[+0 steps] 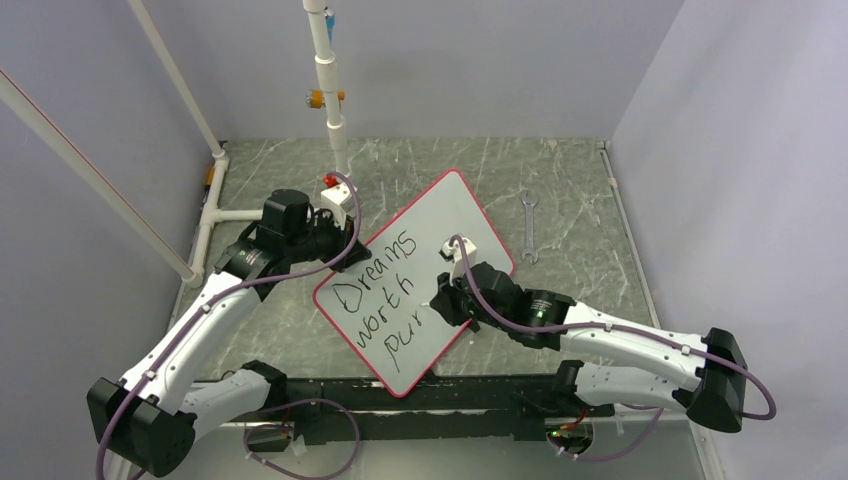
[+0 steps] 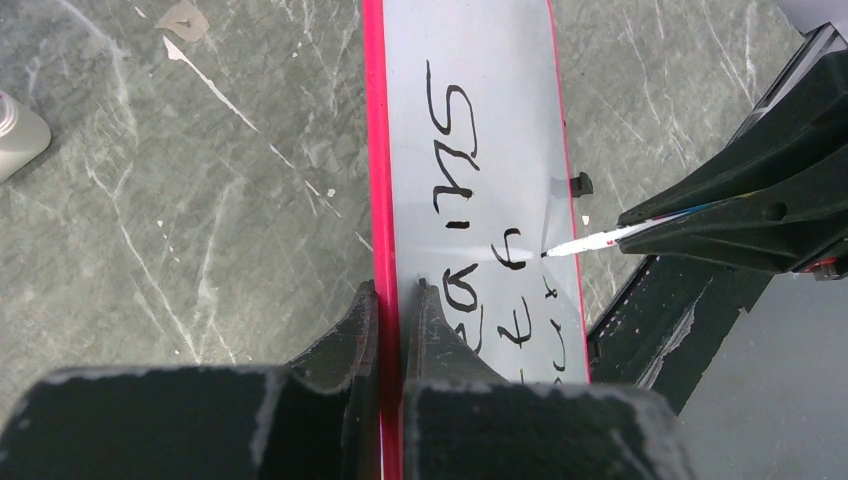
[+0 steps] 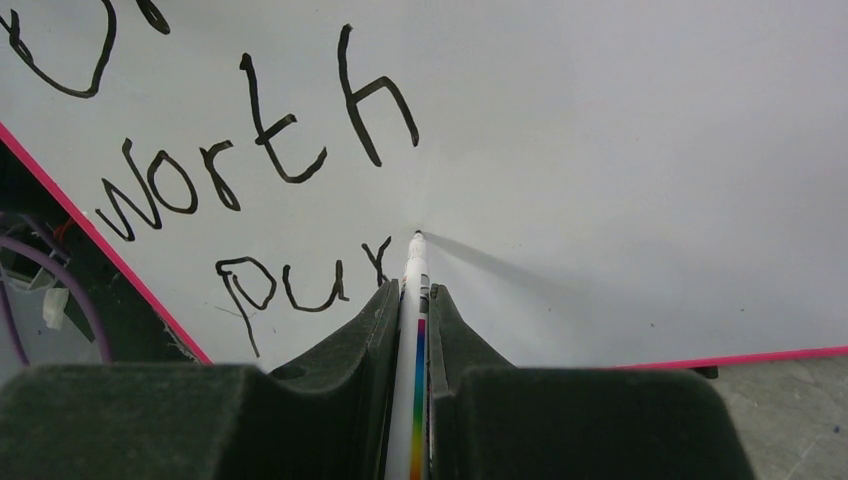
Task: Write a sentence on the whiteboard
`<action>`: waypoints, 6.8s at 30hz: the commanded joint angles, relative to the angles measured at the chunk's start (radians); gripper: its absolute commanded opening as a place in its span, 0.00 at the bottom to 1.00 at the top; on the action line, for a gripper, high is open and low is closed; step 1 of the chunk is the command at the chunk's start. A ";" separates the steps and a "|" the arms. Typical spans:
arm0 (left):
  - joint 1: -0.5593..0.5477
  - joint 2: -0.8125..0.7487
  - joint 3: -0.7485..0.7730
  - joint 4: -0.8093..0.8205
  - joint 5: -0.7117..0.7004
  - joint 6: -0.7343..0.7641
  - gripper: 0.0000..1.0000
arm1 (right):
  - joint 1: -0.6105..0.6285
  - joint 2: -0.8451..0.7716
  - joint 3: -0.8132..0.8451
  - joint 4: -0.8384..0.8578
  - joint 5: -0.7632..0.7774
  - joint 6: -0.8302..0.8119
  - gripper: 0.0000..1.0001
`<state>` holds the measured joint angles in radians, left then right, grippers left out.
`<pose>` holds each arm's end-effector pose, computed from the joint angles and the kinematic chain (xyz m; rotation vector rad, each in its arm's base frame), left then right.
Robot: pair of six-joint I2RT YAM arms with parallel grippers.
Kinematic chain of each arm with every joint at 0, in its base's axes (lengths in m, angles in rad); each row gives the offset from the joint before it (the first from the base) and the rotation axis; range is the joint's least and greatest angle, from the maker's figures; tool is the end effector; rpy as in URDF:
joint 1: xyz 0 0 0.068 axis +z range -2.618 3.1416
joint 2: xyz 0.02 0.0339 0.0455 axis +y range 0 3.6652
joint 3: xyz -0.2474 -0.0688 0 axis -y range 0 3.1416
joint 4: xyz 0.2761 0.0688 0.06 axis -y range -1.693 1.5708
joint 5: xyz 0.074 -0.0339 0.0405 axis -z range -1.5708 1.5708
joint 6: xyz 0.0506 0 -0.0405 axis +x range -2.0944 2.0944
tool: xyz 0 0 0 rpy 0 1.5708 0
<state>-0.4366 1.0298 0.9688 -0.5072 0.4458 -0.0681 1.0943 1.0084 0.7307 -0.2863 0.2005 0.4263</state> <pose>0.2379 -0.1351 0.3042 0.6589 2.0725 -0.7690 0.1349 0.2393 0.2387 -0.6051 2.1149 0.6735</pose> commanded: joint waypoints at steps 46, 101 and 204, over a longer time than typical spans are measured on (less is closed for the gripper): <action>-0.012 0.000 -0.002 -0.014 -0.076 0.099 0.00 | -0.022 0.019 0.006 0.073 -0.046 -0.002 0.00; -0.012 -0.004 -0.004 -0.011 -0.076 0.094 0.00 | -0.022 -0.090 -0.117 -0.020 -0.027 0.070 0.00; -0.012 0.042 -0.004 0.004 -0.027 0.111 0.00 | -0.434 -0.032 -0.015 0.052 -0.501 -0.148 0.00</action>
<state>-0.4362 1.0649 0.9688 -0.4614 0.4648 -0.0654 0.6643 0.9627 0.7151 -0.2825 -0.3004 0.2905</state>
